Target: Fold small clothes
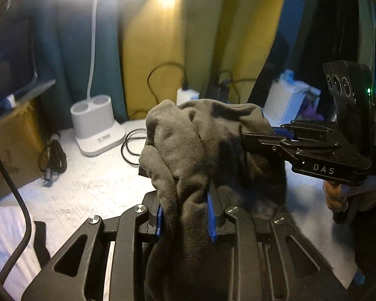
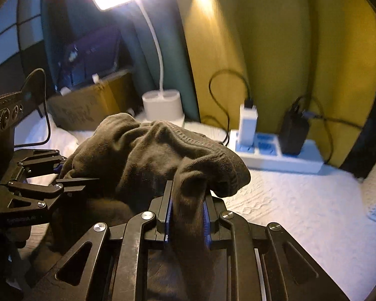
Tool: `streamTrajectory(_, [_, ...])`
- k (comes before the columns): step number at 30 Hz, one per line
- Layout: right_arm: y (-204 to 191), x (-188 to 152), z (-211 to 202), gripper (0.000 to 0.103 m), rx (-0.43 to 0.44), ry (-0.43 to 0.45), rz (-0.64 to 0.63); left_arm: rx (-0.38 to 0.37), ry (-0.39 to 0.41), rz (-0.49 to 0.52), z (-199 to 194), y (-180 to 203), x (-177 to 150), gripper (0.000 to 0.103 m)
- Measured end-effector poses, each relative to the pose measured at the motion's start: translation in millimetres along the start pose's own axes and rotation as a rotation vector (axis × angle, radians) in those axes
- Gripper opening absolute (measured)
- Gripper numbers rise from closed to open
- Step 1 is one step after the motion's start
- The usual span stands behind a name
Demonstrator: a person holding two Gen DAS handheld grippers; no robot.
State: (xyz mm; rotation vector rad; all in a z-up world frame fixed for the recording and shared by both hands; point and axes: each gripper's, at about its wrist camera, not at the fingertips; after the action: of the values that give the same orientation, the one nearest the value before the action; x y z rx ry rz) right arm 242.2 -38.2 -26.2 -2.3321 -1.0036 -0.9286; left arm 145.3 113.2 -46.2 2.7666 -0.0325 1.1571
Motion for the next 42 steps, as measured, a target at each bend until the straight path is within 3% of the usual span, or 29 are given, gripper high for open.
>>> streamTrajectory(11, [-37.7,-11.0,-100.4,0.017,-0.039,0.159,-0.055,0.002,0.131,0.032,-74.0,31.9,-4.0,0.025])
streamTrajectory(27, [-136.8,-19.6,-231.7,0.013,-0.064,0.408,-0.218,0.042,0.356,0.071,-200.2,51.2,-25.9,0.025])
streamTrajectory(34, [-180.3,-27.4,-258.7,0.013,-0.022,0.463,-0.283,0.103,0.427,0.080,-247.7,45.9,-42.6,0.025])
streamTrajectory(42, [-229.7,-41.3,-264.6,0.013,0.040,0.462,-0.352,0.175,0.416,0.057,-274.2,25.3,-76.8,0.025])
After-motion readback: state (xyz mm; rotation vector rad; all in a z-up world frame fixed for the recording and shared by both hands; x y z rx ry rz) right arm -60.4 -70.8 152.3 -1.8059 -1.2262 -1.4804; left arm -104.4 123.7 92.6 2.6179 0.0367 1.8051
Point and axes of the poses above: each gripper's, at about its wrist camera, not at the fingertips, and z roughly the way its jaws point, y to its right, x to its top, and after that the axes turned 5 degrees about -y, right-handed
